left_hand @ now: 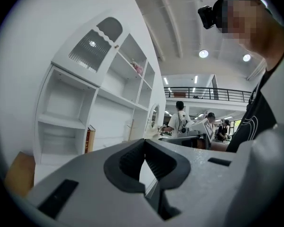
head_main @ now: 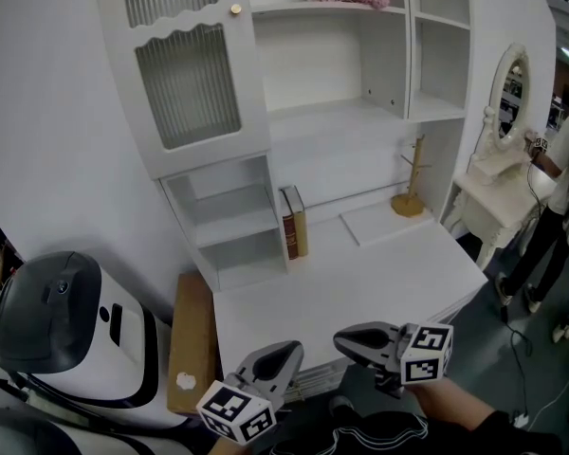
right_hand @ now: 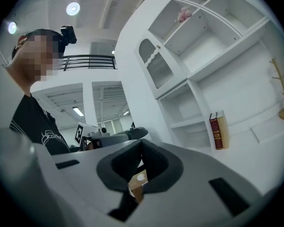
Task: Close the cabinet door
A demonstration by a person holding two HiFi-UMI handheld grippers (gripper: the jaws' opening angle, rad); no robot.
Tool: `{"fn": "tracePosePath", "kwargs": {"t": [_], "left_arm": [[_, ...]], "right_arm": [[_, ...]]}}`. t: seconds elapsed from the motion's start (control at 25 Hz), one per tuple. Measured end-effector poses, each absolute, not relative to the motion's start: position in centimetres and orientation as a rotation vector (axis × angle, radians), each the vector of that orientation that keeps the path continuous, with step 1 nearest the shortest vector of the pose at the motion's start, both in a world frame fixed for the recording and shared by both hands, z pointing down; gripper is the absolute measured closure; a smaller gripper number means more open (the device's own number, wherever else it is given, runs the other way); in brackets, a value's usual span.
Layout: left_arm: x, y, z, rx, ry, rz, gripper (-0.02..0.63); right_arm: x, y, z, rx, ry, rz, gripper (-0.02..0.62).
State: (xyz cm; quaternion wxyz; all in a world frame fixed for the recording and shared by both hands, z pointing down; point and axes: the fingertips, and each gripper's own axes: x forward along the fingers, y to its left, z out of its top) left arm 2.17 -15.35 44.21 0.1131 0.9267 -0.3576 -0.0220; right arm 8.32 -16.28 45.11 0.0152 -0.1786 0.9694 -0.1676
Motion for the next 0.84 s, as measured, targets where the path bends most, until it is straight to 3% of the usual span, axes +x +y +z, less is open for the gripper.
{"fn": "tracePosePath", "kwargs": {"t": [0.84], "left_arm": [[0.9, -14.1, 43.9, 2.657, -1.059, -0.169, 0.601]], "right_arm": [[7.4, -14.6, 45.7, -0.584, 3.030, -0.538, 0.591]]}}
